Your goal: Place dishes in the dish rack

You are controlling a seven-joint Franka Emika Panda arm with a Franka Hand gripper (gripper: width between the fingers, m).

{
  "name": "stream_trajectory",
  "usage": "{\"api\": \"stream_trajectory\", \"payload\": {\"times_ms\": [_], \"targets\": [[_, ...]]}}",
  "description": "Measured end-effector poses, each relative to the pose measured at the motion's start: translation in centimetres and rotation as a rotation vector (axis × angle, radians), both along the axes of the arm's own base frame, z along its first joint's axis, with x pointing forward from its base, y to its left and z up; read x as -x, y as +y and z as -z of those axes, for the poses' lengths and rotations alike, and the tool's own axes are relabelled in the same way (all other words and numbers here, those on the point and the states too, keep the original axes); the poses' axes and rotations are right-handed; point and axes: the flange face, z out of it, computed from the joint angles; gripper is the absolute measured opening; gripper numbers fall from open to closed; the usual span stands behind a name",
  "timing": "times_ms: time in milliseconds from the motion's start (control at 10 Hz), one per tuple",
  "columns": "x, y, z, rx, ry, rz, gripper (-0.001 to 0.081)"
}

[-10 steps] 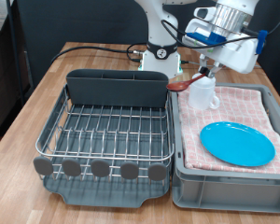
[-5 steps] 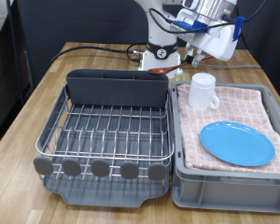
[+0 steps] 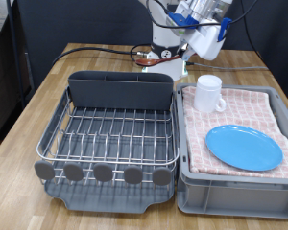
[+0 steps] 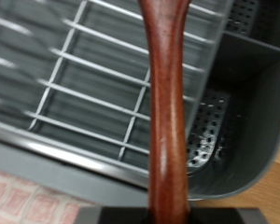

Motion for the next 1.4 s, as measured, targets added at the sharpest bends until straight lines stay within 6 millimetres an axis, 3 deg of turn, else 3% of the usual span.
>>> {"api": "stream_trajectory", "payload": {"times_ms": [500,900,1400], "targets": [[3.0,-5.0,-0.2,-0.108,0.001,0.146,0.0091],[3.8,-8.7,0.5,-0.279,0.030,0.145,0.0091],[4.4,-11.1,2.0,-0.431,0.058,0.145,0.0091]]}}
